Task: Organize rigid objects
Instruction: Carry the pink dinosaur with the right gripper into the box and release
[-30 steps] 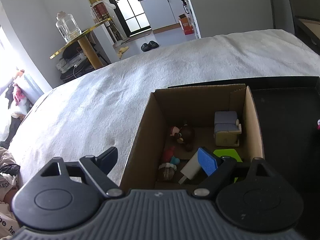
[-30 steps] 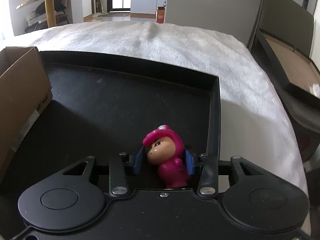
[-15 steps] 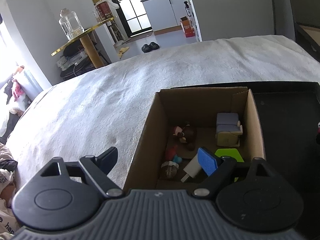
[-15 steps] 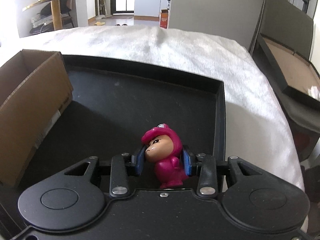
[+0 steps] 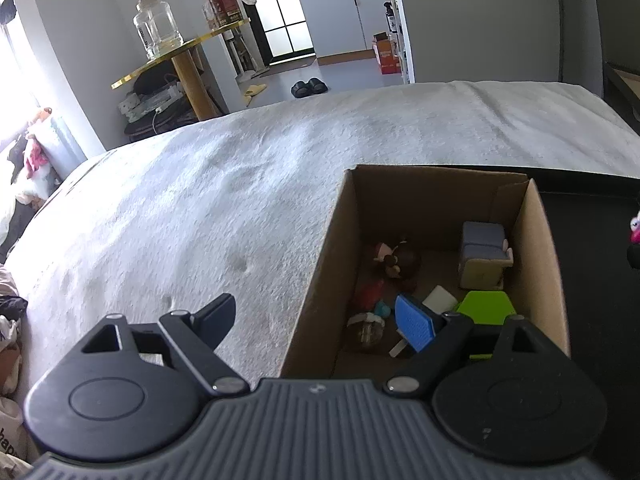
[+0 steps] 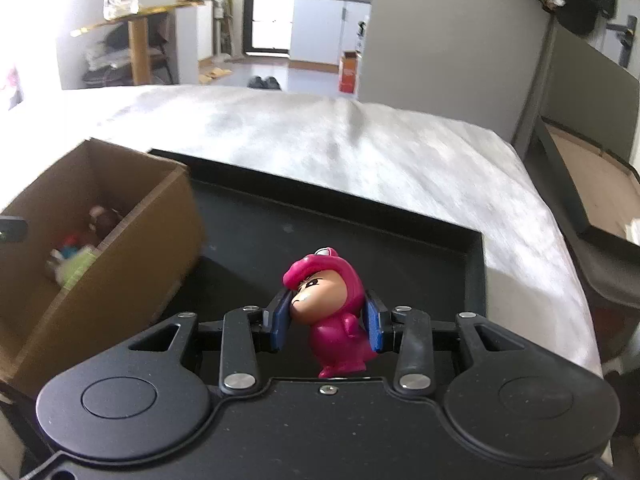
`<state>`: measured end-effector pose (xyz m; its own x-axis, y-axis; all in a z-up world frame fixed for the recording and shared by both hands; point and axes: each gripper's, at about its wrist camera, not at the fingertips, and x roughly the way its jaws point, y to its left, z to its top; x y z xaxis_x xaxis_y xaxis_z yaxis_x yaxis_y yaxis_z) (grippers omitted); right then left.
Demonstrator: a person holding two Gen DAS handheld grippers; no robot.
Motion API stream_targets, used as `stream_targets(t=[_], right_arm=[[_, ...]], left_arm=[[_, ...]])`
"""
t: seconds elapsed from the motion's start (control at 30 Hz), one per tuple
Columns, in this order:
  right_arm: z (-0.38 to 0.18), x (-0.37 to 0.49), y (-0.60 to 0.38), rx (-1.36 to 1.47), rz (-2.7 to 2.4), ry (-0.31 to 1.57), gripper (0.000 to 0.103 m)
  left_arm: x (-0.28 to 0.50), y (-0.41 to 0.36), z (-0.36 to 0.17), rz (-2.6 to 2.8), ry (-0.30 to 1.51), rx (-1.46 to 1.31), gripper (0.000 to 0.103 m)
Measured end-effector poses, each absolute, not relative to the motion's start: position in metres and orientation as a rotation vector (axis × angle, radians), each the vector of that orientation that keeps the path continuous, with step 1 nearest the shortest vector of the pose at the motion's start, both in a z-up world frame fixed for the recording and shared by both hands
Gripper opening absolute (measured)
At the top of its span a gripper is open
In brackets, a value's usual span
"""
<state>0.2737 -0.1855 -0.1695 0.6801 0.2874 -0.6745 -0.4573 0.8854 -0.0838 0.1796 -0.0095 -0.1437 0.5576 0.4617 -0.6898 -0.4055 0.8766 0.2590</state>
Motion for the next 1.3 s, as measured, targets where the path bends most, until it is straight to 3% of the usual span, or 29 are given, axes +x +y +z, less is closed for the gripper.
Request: stream_targets(t=[0.97,1.07,1.23,1.3], right_arm=[[-0.132,0.247,-0.126,-0.237,0.583,0.560,0.037],[-0.129,0.244,-0.119,-0.233,0.609,0.548,0.037],[-0.129,0.241,-0.104,-0.234,0.643,0.552,0.037],[-0.129,0.241,-0.098,-0.235,0.660,0.560,0.037]], left_arm=[[0.159,0.014,-0.155,0.473,0.830,-0.005,0.082],[0.157,0.014,-0.157,0.458,0.823,-0.002,0.073],[0.156,0.021,-0.162,0.452,0.841,-0.040,0.036],[0.156,0.023,-0.162,0.453,0.838,-0.050,0.026]])
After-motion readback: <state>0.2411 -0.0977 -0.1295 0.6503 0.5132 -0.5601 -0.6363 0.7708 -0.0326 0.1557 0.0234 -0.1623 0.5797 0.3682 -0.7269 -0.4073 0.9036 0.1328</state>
